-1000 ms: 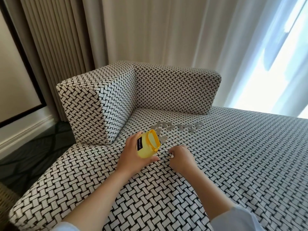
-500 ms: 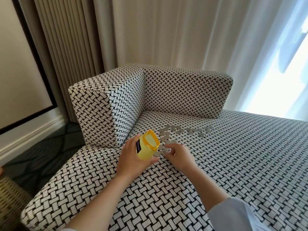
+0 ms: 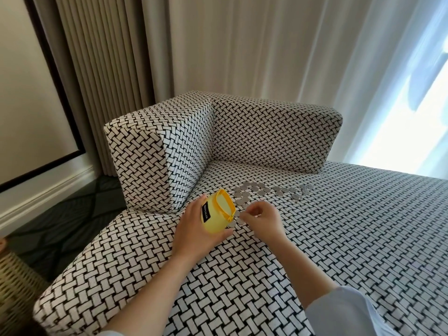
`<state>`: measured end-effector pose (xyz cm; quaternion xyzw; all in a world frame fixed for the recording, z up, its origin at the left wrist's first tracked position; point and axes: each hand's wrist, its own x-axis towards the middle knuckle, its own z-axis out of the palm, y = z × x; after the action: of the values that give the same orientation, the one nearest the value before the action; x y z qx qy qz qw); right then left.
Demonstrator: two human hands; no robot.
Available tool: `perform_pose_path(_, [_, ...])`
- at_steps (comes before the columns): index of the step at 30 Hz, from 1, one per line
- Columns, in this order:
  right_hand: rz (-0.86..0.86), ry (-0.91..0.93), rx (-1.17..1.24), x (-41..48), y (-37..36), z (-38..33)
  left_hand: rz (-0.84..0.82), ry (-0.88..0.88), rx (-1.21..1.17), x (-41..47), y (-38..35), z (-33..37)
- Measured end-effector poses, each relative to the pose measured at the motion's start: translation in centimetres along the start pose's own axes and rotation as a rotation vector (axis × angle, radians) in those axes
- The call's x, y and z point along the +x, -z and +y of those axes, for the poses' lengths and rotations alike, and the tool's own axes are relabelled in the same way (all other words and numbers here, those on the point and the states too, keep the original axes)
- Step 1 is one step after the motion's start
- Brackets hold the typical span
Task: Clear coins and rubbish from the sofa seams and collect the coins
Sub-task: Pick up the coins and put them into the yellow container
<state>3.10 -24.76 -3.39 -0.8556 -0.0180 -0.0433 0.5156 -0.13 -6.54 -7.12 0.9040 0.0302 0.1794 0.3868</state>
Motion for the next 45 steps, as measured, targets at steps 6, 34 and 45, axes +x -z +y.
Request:
perform_pose_path(6, [0.034,0.132,0.185,0.3,-1.0,-4.4,0.003,-0.023,0.02,-0.1,0.1,0.1])
perform_pose_path(34, [-0.235,0.068,-0.577,1.0,-1.6,-0.8,0.085,-0.014,-0.01,-0.3,-0.2,-0.3])
perform_pose_path(45, [-0.079,0.243,-0.709,-0.6,-1.3,-0.9,0.078,-0.027,-0.017,-0.4,-0.2,-0.2])
